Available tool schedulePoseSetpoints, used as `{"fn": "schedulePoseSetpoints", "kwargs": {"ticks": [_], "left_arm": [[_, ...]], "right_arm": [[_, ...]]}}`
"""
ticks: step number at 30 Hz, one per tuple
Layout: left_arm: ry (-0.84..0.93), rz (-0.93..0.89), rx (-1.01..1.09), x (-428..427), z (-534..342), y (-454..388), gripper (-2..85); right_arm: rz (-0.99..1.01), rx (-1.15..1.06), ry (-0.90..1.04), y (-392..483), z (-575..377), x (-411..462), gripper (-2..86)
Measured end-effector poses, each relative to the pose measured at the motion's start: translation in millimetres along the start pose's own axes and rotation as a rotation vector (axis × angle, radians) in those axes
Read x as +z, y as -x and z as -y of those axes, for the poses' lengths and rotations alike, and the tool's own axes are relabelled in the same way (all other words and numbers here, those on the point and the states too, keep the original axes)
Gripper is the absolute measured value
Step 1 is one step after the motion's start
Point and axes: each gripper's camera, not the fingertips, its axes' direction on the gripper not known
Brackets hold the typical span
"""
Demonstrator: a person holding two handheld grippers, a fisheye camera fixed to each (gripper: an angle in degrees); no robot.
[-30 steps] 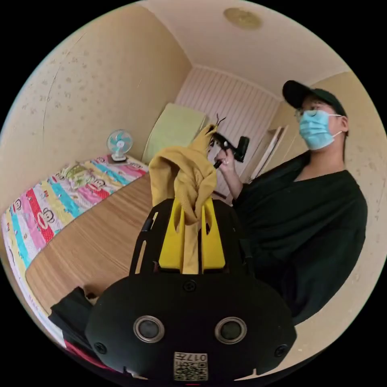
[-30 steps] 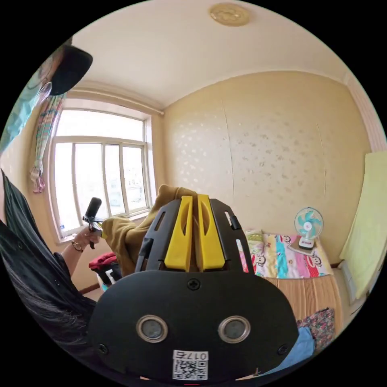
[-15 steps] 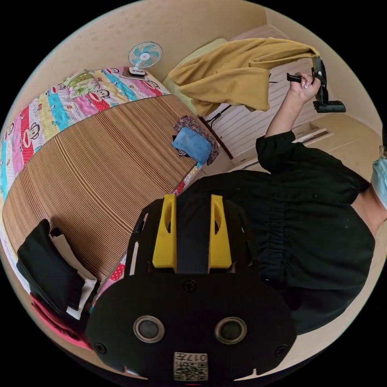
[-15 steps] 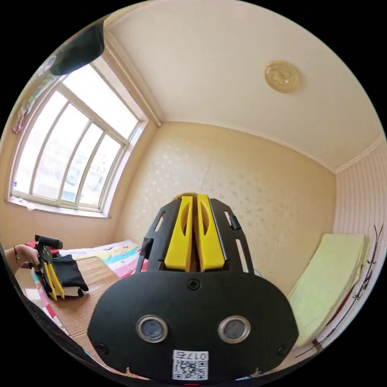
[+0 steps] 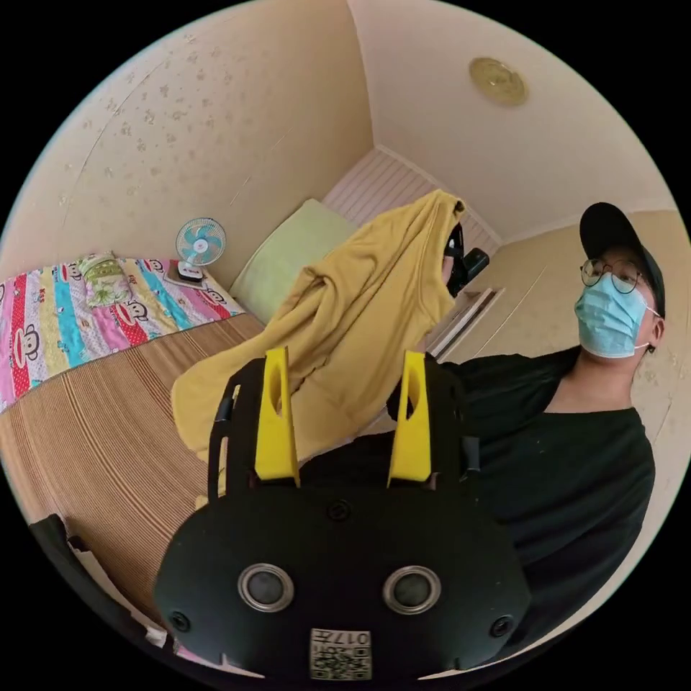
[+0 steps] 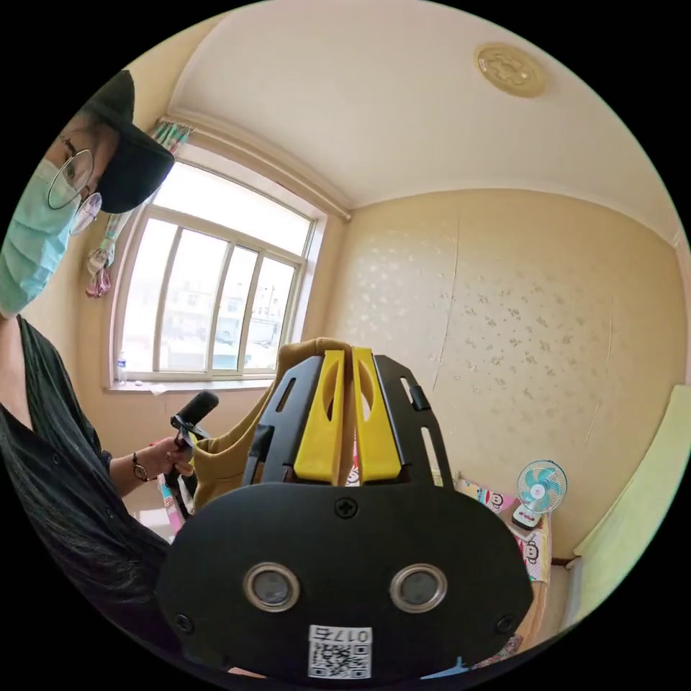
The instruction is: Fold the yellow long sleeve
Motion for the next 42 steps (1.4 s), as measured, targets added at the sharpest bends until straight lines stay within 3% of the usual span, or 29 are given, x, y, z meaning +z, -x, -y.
{"fn": "schedulePoseSetpoints", "kwargs": {"ticks": [2,4,10,14,17,19,22,25,31,36,42], "left_arm": [[0.040,-0.090,0.108,14,1,-25,22.5],[0.025,-0.054,0.141,19,-6,-50,22.1],[-0.009,0.190,0.022,23,-44,-68,19.6],[-0.012,0.212,-0.053,31,-65,-65,18.9],[-0.084,0.220,-0.099,27,-76,-64,16.8],[-0.175,0.292,-0.126,6,-78,-67,5.5],[-0.329,0.428,-0.121,-46,-75,-83,0.9],[-0.462,0.493,-0.010,-92,-63,-116,0.0],[-0.484,0.575,0.193,-109,-27,-175,-0.5],[-0.437,0.575,0.273,-98,-7,-204,-0.7],[-0.435,0.598,0.358,-109,-5,-246,-0.7]], "right_arm": [[-0.088,-0.063,0.074,27,9,13,1.6],[-0.116,-0.118,0.097,45,13,19,1.4],[-0.311,-0.229,0.125,86,29,30,1.2],[-0.462,-0.268,0.137,100,42,37,1.2],[-0.470,-0.281,0.121,100,47,36,1.3],[-0.457,-0.272,0.129,93,48,32,1.4],[-0.456,-0.228,0.145,62,40,17,1.5],[-0.329,-0.192,0.183,14,17,-2,1.8],[0.174,-0.070,0.214,-69,-72,-23,2.1],[0.263,0.002,0.220,-78,-136,-10,2.5],[0.550,0.147,0.183,-86,-194,33,5.6]]}}
